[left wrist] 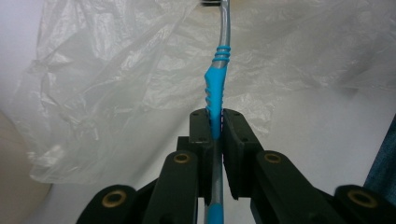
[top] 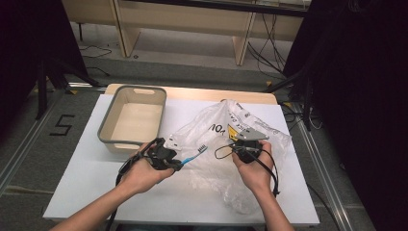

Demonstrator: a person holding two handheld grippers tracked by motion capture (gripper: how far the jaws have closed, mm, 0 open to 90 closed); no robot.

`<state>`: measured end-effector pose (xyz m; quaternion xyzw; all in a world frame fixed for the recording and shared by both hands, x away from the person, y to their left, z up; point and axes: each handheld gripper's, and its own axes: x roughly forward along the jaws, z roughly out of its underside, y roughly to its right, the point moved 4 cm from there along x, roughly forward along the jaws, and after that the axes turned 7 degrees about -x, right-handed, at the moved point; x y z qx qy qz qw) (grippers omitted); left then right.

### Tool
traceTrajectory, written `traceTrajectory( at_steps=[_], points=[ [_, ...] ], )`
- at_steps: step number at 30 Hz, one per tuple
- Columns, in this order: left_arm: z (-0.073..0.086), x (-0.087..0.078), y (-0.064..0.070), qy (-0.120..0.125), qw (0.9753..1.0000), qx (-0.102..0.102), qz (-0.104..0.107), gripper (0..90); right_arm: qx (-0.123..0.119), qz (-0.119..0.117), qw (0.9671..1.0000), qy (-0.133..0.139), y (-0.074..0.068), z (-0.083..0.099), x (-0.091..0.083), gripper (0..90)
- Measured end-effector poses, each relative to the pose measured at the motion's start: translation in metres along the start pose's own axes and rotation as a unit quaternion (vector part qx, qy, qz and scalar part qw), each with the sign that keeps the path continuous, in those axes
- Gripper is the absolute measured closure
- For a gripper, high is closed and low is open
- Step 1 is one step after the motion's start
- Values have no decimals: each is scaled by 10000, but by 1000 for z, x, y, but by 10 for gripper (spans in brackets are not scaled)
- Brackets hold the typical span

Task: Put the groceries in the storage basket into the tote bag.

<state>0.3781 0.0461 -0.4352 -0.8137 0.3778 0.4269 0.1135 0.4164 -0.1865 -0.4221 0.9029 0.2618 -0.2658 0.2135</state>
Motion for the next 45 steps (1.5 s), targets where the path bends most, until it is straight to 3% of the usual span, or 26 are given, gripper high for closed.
traceTrajectory(
  at_steps=[7, 17, 24, 45],
  points=[
    [-1, 9, 7, -100, 9999, 82, 3, 822, 15, 4, 10000, 5, 0, 0, -1, 900],
    [0, 6, 20, -53, 9997, 211, 98, 822, 14, 15, 10000, 11, 1, 0, -1, 900],
    [2, 10, 24, -162, 9994, 287, 76, 822, 3, 5, 10000, 2, 0, 0, 0, 900],
    [-15, 45, 23, -190, 9997, 121, -118, 822, -7, 0, 10000, 18, 0, -1, -1, 900]
  ],
)
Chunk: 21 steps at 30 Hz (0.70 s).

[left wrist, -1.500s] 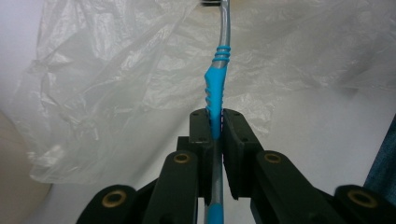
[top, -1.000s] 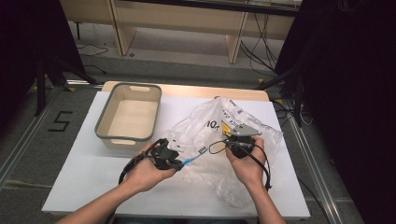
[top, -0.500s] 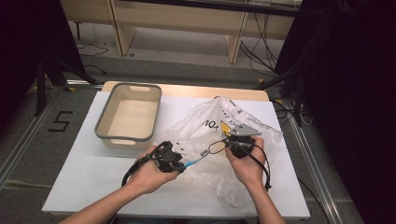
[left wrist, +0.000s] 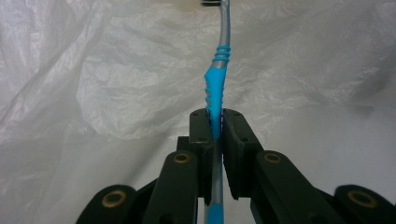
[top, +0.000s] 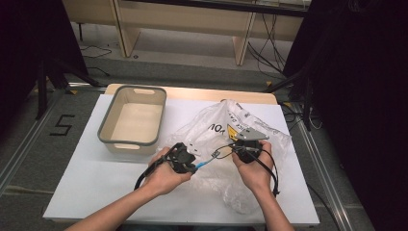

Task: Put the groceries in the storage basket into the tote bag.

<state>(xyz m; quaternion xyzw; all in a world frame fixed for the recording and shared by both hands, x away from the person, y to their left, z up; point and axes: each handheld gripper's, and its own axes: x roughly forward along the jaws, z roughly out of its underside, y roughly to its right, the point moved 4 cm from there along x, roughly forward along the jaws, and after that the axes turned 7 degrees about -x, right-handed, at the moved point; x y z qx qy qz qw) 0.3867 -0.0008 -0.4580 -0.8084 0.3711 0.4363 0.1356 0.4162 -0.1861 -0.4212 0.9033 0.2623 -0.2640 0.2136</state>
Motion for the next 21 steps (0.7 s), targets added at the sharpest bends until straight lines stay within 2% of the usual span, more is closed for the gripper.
traceTrajectory(
  at_steps=[5, 21],
  points=[
    [-5, 6, -2, 32, 10000, -86, -25, 822, 3, 7, 10000, 11, 0, 0, 0, 900],
    [-15, 17, -5, 83, 9998, -153, -52, 822, -2, -5, 10000, 14, 0, 0, 0, 900]
  ],
)
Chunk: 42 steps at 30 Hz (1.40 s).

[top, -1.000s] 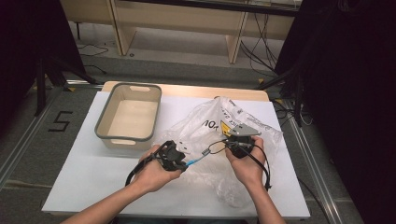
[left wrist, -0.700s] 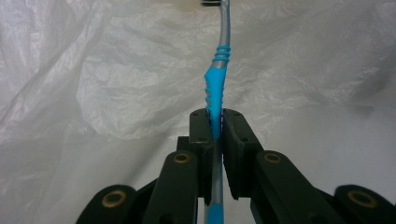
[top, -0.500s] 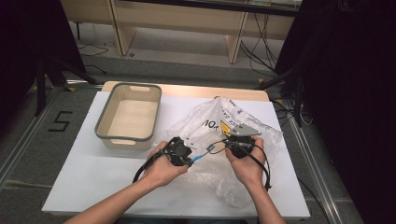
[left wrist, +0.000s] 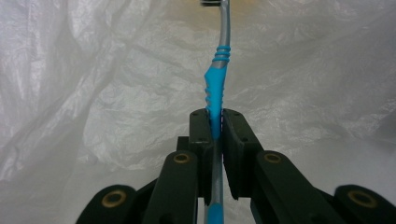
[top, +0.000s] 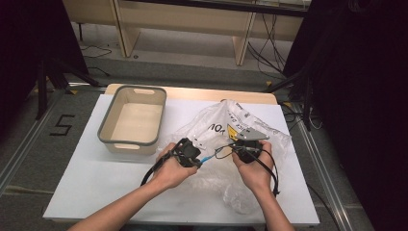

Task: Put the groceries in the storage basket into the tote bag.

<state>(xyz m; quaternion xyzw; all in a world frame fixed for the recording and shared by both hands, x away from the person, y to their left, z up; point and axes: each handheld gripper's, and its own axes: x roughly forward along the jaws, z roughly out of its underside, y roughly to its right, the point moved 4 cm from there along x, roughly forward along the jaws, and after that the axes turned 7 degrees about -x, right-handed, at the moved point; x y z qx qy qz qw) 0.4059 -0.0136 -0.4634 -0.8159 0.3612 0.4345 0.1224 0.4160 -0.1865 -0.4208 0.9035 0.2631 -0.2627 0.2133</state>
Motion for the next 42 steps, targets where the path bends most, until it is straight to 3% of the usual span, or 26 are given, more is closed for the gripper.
traceTrajectory(
  at_steps=[42],
  points=[
    [-22, 18, 6, 135, 9999, 16, -91, 821, 15, -8, 10000, 15, 1, 0, 0, 900]
  ],
)
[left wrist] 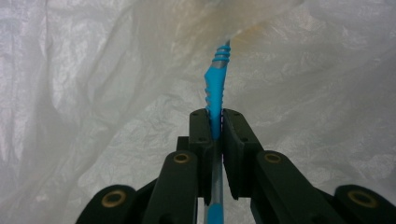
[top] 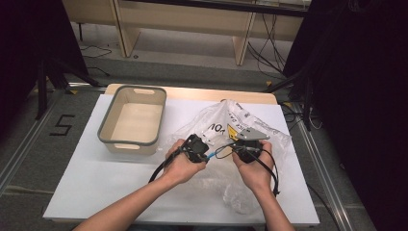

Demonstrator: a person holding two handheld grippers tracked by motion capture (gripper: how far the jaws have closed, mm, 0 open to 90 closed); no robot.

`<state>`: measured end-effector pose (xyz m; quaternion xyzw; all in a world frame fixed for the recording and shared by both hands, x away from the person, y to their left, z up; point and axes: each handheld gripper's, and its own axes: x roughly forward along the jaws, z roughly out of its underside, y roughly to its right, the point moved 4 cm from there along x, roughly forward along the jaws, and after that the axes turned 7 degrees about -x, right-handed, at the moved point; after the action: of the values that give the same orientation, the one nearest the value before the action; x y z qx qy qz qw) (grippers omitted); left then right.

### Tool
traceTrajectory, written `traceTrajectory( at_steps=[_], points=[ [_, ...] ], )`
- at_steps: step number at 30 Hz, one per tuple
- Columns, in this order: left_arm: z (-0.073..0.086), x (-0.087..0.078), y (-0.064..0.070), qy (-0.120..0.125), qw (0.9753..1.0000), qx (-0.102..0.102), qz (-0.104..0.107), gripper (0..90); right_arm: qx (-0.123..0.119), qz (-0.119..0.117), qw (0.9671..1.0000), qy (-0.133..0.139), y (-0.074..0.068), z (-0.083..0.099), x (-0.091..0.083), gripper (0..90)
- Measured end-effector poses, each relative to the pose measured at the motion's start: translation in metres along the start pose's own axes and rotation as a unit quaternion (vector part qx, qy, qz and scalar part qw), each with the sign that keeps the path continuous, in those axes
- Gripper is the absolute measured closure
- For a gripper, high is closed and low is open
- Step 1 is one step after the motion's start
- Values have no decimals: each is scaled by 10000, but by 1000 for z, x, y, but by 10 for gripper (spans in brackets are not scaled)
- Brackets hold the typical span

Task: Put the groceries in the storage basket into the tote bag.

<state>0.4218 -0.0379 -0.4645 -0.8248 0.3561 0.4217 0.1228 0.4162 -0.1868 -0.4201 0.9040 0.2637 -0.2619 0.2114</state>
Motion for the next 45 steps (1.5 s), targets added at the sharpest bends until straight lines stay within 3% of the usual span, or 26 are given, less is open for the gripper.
traceTrajectory(
  at_steps=[4, 20, 24, 26, 32, 39, 45],
  points=[
    [-3, 5, 0, 59, 10000, -22, -19, 821, 3, 0, 10000, -2, 0, 0, 0, 900],
    [-16, 29, 10, 526, 9984, 200, -14, 819, 7, 30, 10000, -19, 1, 1, 2, 900],
    [-18, 34, 12, 629, 9975, 325, 54, 813, 13, 35, 10000, -15, 2, 1, 2, 900],
    [-18, 35, 13, 669, 9968, 419, 101, 759, 17, 39, 10000, -19, 2, 1, 2, 900],
    [-16, 20, 13, 809, 9945, 665, 82, 607, 39, 43, 10000, -33, 3, 2, 2, 900],
    [-5, -8, 13, 899, 9939, 639, 75, 482, 27, 37, 10000, -39, 3, 2, 2, 900],
    [16, -31, 7, 917, 9932, 710, 83, 430, 37, 35, 10000, -61, 3, 4, 2, 900]
  ],
)
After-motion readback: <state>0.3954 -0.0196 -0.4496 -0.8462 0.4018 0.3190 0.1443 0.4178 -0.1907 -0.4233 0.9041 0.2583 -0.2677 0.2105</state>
